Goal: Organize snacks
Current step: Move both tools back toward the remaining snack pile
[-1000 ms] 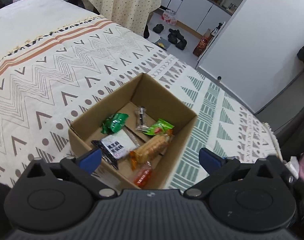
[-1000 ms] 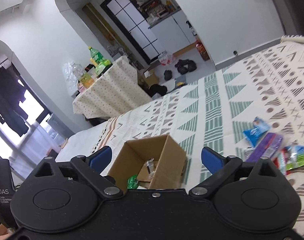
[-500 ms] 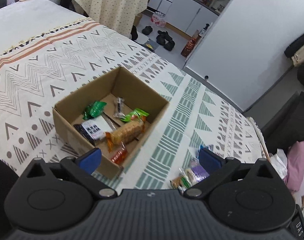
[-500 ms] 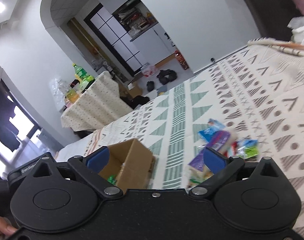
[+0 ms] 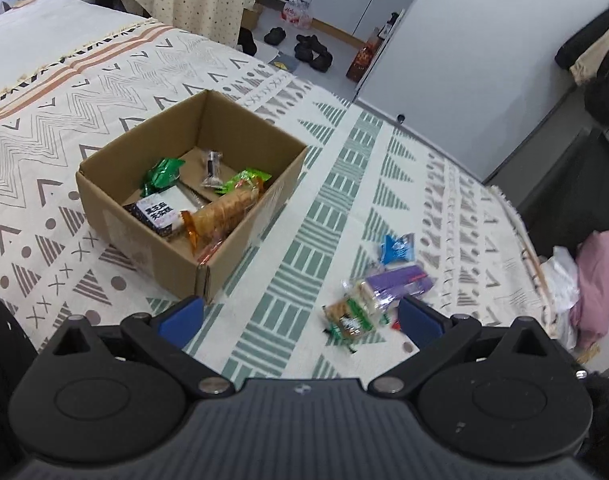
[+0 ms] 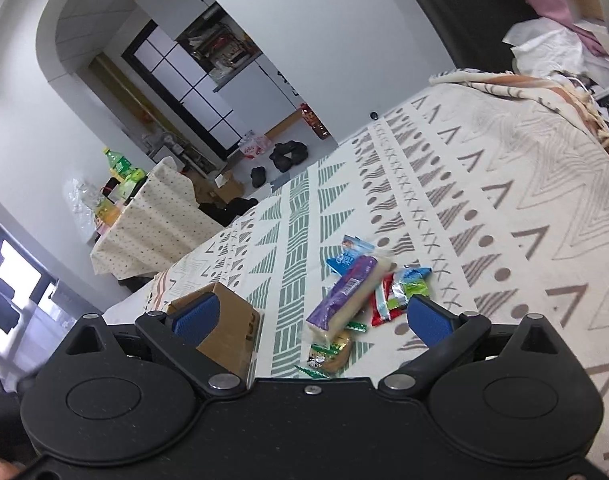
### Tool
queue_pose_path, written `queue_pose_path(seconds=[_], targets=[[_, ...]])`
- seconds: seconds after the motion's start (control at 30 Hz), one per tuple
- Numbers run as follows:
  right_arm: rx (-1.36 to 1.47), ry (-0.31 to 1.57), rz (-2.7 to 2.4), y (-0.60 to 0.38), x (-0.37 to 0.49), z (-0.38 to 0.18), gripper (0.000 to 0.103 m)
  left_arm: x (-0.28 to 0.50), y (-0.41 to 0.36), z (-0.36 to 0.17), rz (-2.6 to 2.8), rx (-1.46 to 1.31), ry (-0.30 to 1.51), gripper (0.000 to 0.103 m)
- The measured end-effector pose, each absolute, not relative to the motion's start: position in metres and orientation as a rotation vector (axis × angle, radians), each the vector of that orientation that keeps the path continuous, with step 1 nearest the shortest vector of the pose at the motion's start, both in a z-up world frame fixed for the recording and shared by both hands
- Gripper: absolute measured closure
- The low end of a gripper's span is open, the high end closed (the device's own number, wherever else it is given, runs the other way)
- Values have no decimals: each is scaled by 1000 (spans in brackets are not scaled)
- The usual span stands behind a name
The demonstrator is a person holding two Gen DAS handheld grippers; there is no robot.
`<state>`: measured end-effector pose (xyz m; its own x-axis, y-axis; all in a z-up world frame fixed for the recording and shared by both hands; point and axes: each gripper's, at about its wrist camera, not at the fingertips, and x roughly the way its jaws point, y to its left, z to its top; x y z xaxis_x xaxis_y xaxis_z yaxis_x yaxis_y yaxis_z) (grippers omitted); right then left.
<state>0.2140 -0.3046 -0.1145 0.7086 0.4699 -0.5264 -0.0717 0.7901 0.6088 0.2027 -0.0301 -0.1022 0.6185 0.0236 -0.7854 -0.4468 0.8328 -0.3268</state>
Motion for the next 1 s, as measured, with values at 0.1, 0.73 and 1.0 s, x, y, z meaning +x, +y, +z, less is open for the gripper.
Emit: queue_pose_path(seconds=[0.1, 0.73, 1.0], targets=[[613, 738, 313, -311, 211, -118, 2, 204, -32, -110, 281, -552, 881, 0], [722, 858, 283, -310, 241, -156, 7, 238, -38, -152, 240, -573, 916, 4], [692, 908, 230, -306, 262, -174, 20, 266, -54, -191, 222, -561, 1005, 20]])
